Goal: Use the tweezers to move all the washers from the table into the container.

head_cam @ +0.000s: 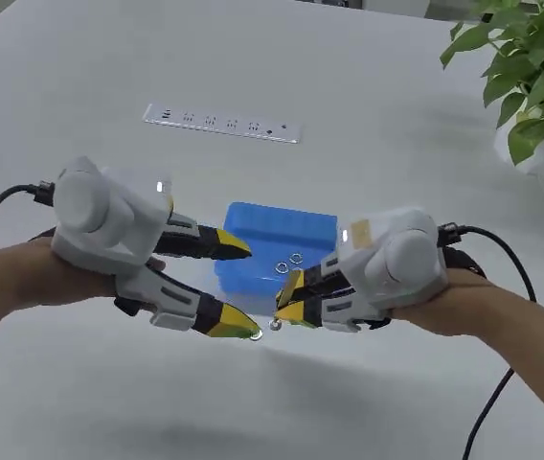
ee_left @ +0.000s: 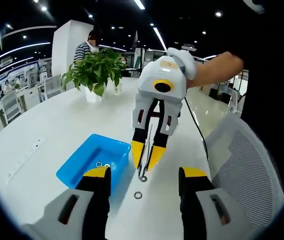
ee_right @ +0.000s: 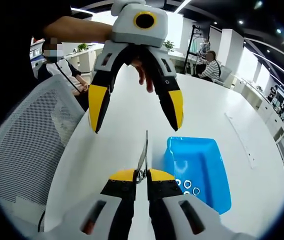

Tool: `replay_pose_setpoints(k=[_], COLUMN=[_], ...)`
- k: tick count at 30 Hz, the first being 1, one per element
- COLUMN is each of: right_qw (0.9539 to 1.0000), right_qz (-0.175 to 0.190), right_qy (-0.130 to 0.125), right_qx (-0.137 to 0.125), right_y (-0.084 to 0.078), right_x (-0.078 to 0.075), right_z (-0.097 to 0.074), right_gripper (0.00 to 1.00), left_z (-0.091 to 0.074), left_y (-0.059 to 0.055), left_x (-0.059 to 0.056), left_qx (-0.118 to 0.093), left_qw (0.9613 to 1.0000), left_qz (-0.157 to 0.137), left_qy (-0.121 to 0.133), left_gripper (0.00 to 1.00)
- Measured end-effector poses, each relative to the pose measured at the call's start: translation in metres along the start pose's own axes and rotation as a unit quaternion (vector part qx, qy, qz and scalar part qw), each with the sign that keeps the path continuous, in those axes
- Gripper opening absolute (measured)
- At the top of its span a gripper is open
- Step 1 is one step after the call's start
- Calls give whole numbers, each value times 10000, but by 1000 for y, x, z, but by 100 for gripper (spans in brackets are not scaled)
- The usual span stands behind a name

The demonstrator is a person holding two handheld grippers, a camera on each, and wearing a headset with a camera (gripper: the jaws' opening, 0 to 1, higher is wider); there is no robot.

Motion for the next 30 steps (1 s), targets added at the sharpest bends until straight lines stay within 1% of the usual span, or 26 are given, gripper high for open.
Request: replay_pose_setpoints(k=[3,4,13,18,20,22,25,28,30], right_qw=[10000,10000,9997,9994,9992,9990,9989,9988,9989], right_qz=[21,22,8,8,-1,-15,-24,-50,-77], right_qy=[-55,-67,-204,-298,-358,-400,-443,-459,-461], right_qx=[-34,-38,-117,-175,-195,-190,-176,-141,-95], right_y=[1,2,7,9,9,8,6,3,1], right_x=[-3,-4,-16,-26,-30,-34,-40,-46,-49], right_z=[-7,-9,-25,-35,-37,-39,-39,-38,-36], right_gripper=[9,9,9,9,9,9,9,9,9], left_z=[-3,-3,-12,-14,-15,-15,-16,-17,-19], left_y=[-3,-4,-10,-12,-13,-14,-16,-18,-19], left_x=[0,0,1,1,1,1,1,2,3], left_qx=[-15,-19,-138,-255,-285,-292,-304,-308,-310], left_qw=[9999,9998,9986,9976,9971,9968,9960,9954,9944], left_qz=[-127,-129,-347,-449,-474,-516,-582,-632,-701], left_qy=[110,135,385,471,522,537,607,656,732], left_gripper=[66,68,74,76,79,80,85,88,91])
Point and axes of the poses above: the centre of the closed fingertips' face, and the gripper's own axes: z roughly forward along the fingers, x roughly to its left, y roughly out of its top, the point moved 9 cm from there along -z, roughly backward along the fingers, and after that the axes turned 1 degree about -z, right-handed, at the moved point
